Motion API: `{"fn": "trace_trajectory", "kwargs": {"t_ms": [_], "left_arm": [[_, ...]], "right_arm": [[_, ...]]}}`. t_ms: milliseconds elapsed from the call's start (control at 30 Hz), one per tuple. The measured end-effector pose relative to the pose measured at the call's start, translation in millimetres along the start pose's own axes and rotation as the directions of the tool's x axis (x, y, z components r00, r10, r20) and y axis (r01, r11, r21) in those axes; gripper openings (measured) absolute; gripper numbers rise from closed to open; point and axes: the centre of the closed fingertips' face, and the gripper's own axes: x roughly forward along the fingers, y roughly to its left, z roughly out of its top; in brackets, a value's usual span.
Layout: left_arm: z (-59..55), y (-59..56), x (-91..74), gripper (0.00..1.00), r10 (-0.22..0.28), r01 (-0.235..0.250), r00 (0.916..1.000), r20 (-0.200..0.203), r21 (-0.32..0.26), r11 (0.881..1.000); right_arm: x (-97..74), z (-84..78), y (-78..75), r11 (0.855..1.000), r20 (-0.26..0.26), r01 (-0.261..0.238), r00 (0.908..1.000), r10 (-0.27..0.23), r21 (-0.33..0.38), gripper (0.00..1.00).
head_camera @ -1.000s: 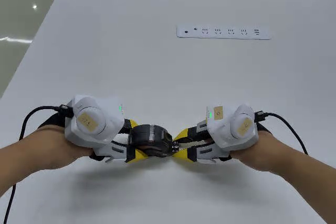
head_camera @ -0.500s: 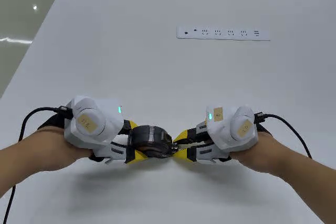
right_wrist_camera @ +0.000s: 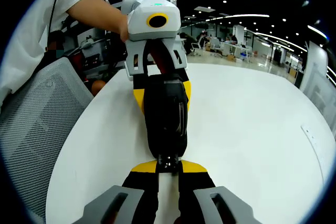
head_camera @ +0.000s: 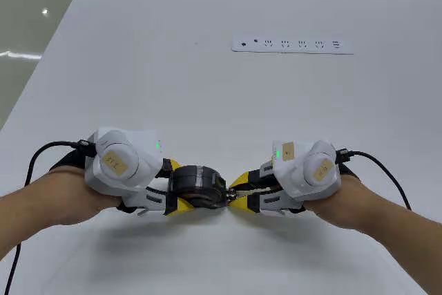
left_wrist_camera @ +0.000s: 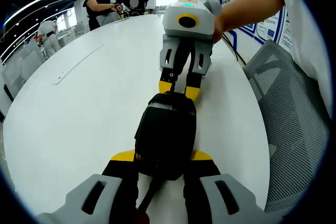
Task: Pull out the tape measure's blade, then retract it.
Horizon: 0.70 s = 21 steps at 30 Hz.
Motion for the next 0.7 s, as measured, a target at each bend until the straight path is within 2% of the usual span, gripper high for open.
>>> {"fn": "trace_trajectory", "kwargs": {"t_ms": [700], "left_arm": [[-0.2, 0.1, 0.6, 0.27, -0.005, 0.005, 1.0000, -0.005, 0.003, 1.000]], "right_arm": [[-23.8, -18.3, -2.5, 1.000, -0.041, 0.021, 0.9989, -0.022, -0.007, 0.10]]}}
